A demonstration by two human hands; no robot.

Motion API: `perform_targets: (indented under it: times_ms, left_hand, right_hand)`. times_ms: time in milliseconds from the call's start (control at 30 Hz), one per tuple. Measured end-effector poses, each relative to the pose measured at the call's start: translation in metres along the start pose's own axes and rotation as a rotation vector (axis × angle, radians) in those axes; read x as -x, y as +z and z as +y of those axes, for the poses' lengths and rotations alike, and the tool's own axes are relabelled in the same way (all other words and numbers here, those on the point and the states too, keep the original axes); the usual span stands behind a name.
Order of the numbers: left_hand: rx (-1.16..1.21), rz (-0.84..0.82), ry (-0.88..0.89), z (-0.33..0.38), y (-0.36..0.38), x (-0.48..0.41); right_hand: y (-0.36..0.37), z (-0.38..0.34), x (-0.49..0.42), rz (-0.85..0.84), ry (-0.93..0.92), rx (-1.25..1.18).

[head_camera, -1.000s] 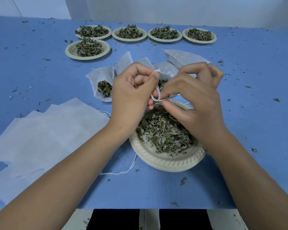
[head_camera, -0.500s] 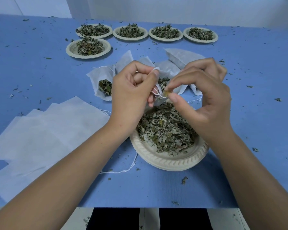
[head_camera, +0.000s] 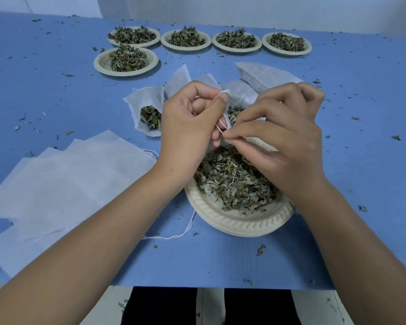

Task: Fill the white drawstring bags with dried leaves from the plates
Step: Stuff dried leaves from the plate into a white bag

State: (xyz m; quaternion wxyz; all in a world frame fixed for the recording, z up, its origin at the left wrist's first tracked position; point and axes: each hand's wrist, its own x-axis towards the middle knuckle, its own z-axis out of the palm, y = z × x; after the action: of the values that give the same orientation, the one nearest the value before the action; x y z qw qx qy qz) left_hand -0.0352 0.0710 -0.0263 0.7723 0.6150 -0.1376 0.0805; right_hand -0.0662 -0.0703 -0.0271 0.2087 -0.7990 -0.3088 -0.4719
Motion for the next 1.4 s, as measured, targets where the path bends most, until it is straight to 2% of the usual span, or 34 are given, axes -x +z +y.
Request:
perform_targets:
  times_ms: [267, 367, 467, 567, 667, 767, 867, 967, 1100, 1200, 1267, 1333, 1400]
  left_hand:
    - [-0.016, 0.016, 0.002, -0.001, -0.002, -0.002]
    - [-0.02, -0.01, -0.003, 0.001, -0.001, -0.001]
    - [0.011, -0.075, 0.022, 0.003, 0.0, 0.001]
    - [0.003, -0.063, 0.033, 0.005, 0.0, 0.002]
    - [-0.021, -0.01, 0.03, 0.008, -0.001, 0.001]
    - [-0.039, 0.049, 0.058, 0.009, -0.003, 0.001]
    - [-0.068, 0.062, 0.132, 0.012, -0.003, 0.002]
    - [-0.124, 0.054, 0.201, 0.013, -0.003, 0.003]
    - [-0.249, -0.045, 0.295, 0.015, 0.0, 0.008]
    - [-0.235, -0.114, 0.289, 0.015, 0.0, 0.011]
    - [-0.22, -0.094, 0.243, 0.013, -0.002, 0.008]
    - [-0.192, -0.025, 0.204, 0.012, -0.003, 0.004]
    - [-0.173, 0.032, 0.193, 0.013, -0.004, 0.0]
  right_hand:
    - [-0.005, -0.002, -0.001, 0.085, 0.232, -0.329]
    - [-0.003, -0.002, -0.001, 0.127, 0.359, -0.31]
    - [0.0, -0.001, -0.002, -0.037, 0.386, -0.172]
    - [-0.003, 0.002, -0.002, -0.163, 0.416, -0.211]
    - [-0.013, 0.004, -0.003, -0.069, 0.353, -0.186]
    - [-0.013, 0.006, -0.004, -0.004, 0.218, -0.004]
    - [-0.005, 0.006, -0.004, -0.033, 0.131, 0.118]
    - [-0.002, 0.005, -0.002, -0.054, 0.112, 0.123]
    - [0.001, -0.002, -0.001, -0.182, 0.098, 0.11]
    - [0.005, -0.007, -0.001, -0.299, 0.095, 0.126]
    - [0.003, -0.007, -0.002, -0.329, 0.092, 0.142]
    - [-0.001, -0.004, -0.003, -0.278, 0.086, 0.174]
    - [-0.004, -0.001, -0.004, -0.133, 0.079, 0.224]
